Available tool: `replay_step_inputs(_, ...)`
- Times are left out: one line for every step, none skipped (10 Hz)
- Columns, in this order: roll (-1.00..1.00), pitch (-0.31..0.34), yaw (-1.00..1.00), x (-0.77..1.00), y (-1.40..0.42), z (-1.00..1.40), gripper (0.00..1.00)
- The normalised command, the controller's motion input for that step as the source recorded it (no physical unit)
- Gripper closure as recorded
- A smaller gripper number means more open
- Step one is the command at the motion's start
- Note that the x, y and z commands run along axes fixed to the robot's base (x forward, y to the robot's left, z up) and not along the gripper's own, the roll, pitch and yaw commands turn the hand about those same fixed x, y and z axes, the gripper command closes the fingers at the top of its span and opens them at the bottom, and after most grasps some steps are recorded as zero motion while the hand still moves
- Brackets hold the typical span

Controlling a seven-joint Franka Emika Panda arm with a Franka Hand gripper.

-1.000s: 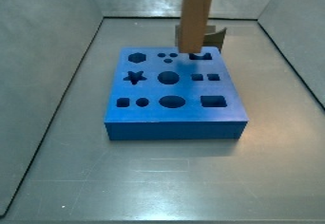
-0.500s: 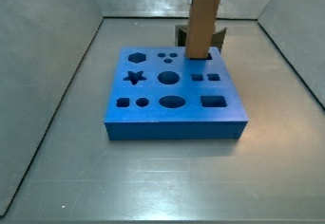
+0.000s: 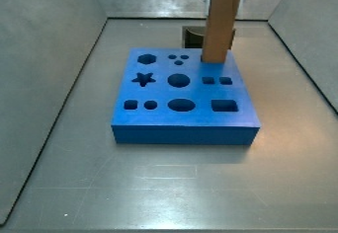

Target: Insert the arch object.

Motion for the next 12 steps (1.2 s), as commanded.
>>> replay_step_inputs(-0.04,0.0,-0.03,0.01,0.0,-0.24,1.0)
replay_step_inputs(-0.03,0.0,-0.05,0.0,0.0,-0.21,1.0)
replay_step_inputs(0.0,0.0,-0.02,0.0,0.0,-0.19,1.0)
replay_step_inputs(0.0,0.0,0.0,0.0,0.0,-0.2,1.0)
replay_step_inputs(0.0,0.0,0.0,-0.02,0.0,-0.22,1.0)
replay_step_inputs(0.0,0.0,0.0,-0.01,0.0,-0.22,1.0)
replay_step_inputs(0.0,0.0,0.0,-0.02,0.0,-0.2,1.0)
replay_step_inputs(0.0,0.0,0.0,-0.03,0.0,-0.18,1.0)
replay_step_inputs(0.0,-0.016,0.0,-0.04,-0.01,-0.15,1.0)
replay_step_inputs(-0.03,-0.021,0.0,0.0,0.0,-0.01,1.0)
replay_step_inputs(-0.09,0.0,0.0,0.0,0.11,0.0,1.0)
replay_step_inputs(-0.02,0.0,0.0,0.0,0.0,0.0,1.0)
